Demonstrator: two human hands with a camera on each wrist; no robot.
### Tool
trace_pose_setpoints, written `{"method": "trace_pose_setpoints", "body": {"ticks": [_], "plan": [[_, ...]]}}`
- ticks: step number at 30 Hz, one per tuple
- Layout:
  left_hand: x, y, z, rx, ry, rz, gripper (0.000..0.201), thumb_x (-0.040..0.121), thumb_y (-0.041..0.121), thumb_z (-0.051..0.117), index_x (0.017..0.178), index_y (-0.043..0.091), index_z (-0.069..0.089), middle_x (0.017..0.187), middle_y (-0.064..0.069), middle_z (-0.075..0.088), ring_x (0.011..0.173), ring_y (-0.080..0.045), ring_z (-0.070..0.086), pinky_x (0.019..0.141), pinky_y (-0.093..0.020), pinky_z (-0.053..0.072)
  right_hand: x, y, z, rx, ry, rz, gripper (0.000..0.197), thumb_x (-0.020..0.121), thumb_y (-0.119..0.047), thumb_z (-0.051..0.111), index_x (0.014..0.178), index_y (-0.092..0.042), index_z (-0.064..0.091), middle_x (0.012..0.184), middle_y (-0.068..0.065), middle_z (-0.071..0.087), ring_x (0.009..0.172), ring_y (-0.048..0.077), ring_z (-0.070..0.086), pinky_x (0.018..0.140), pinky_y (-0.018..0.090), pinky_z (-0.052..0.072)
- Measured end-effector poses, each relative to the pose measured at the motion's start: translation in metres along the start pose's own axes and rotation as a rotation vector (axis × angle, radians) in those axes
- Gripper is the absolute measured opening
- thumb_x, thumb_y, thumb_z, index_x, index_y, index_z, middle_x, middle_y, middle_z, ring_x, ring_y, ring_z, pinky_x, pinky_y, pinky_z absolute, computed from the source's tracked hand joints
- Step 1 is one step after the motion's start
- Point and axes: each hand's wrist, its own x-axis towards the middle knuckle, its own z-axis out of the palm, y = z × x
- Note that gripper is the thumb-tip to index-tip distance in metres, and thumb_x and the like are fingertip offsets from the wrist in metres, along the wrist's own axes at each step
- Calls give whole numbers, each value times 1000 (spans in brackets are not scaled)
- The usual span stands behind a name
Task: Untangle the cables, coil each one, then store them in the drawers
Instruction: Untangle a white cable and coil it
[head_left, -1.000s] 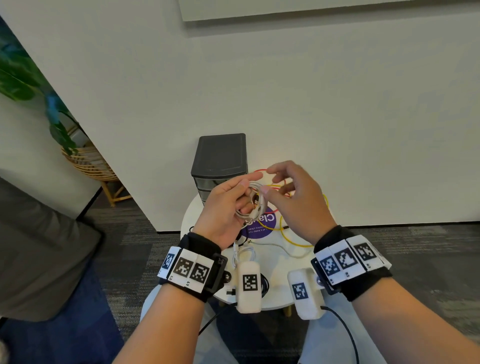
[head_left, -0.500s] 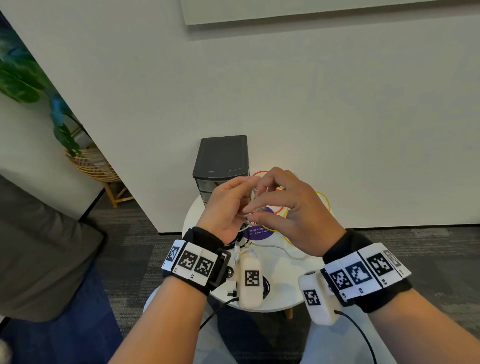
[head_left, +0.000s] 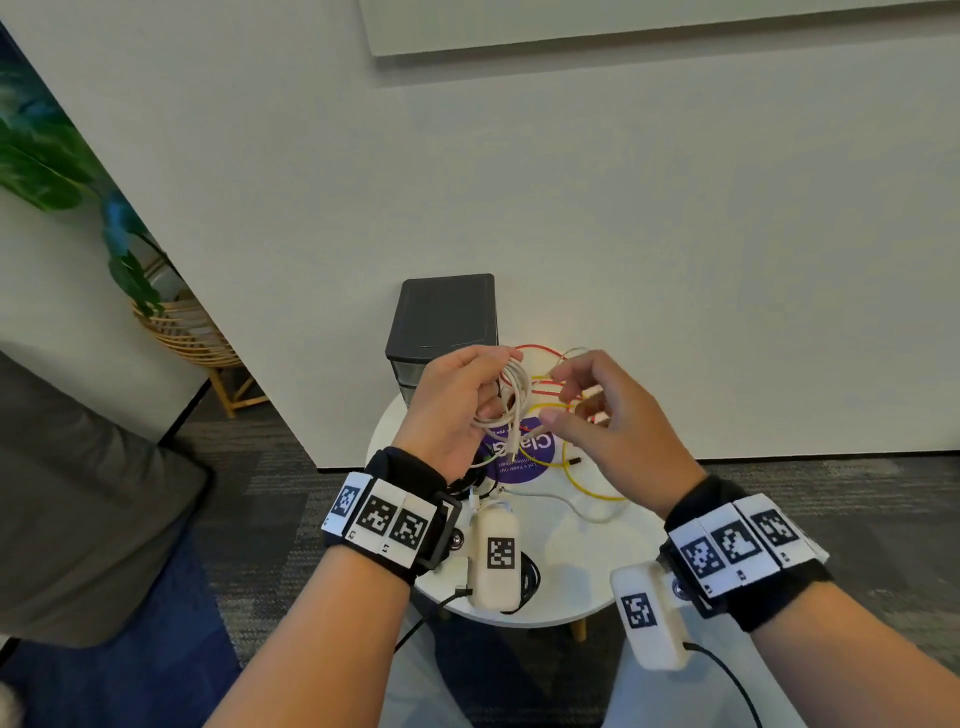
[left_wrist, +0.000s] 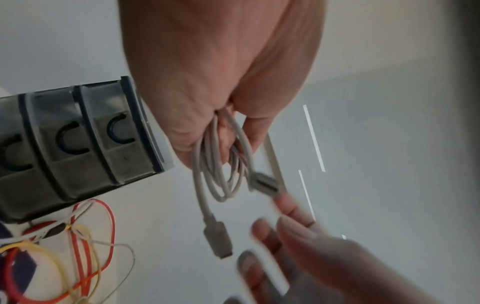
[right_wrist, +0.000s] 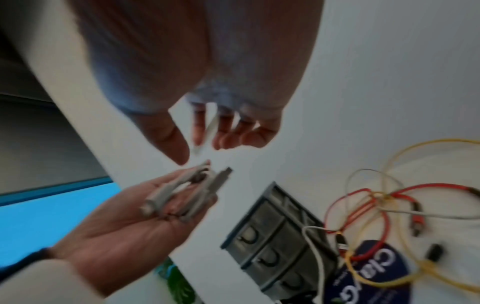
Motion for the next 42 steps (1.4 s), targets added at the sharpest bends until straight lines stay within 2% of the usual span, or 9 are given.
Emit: {"method": "trace_pose_setpoints", "body": {"ticks": [3, 6, 11, 16, 19, 28, 35, 39, 42], "plan": [[0, 2, 2, -10, -18, 8, 22, 105, 9, 50, 101, -2, 69, 63, -3, 43, 50, -9, 31, 48, -21, 29, 5, 10, 5, 125, -150, 134, 10, 92, -18, 73, 101, -13, 70, 90, 15, 70, 71, 28, 68, 66, 31, 55], [0, 4, 3, -11, -18, 6, 20, 103, 8, 53, 99, -2, 70, 63, -3, 40, 53, -11, 28, 50, -23, 28, 4, 3, 5, 248, -179, 123, 6, 93, -1, 67, 92, 4, 70, 69, 16, 68, 60, 19, 65, 59, 24, 54], [-2, 3, 2, 103, -38, -28, 14, 96, 13, 63, 91, 3, 71, 77, -14, 59, 69, -24, 49, 62, -30, 44, 5, -2, -10, 96, 7, 51, 12, 89, -5, 71, 79, -11, 74, 64, 3, 68, 55, 15, 59, 60, 34, 48], [-5, 0, 15, 218, -20, 50, 16, 96, 10, 64, 95, -4, 71, 73, -11, 60, 63, -24, 48, 57, -30, 42, -6, -28, -22, -53, -145, -148, 15, 87, -9, 75, 74, -15, 71, 56, -10, 56, 53, 9, 48, 56, 24, 40], [-9, 2, 25, 267, -48, 120, 11, 95, 6, 64, 89, 2, 72, 68, -1, 63, 62, -17, 54, 57, -31, 45, -5, -40, -25, 23, -197, -220, 8, 87, -8, 77, 80, -8, 73, 61, -4, 63, 54, 11, 56, 57, 21, 45], [-19, 15, 36, 123, 33, 323, 33, 104, 9, 40, 88, 2, 68, 82, -35, 52, 73, -31, 49, 59, -36, 43, 5, -37, 2, 273, -1, -145, 21, 86, -4, 77, 102, -11, 66, 69, 6, 69, 61, 22, 67, 63, 34, 57], [-26, 15, 42, 133, 79, 432, 21, 104, 3, 37, 96, 13, 53, 78, -7, 39, 61, -19, 32, 49, -25, 29, 7, -24, 14, 137, 255, -122, 39, 78, -21, 86, 101, -24, 54, 80, -7, 54, 67, 11, 51, 61, 27, 47], [-23, 13, 39, 211, 18, 481, 20, 104, 0, 35, 97, 12, 50, 69, 0, 40, 56, -9, 33, 49, -23, 31, 12, -19, 15, 220, 171, -72, 17, 89, -16, 76, 104, -17, 69, 86, -2, 73, 79, 18, 69, 74, 39, 57], [-19, 3, 35, 386, -7, 487, 16, 108, 11, 38, 104, 14, 53, 66, 3, 45, 60, -14, 44, 58, -27, 42, 18, -13, 18, 67, 259, -76, 7, 93, -18, 68, 96, -23, 73, 80, -9, 71, 75, 12, 66, 69, 34, 54]]}}
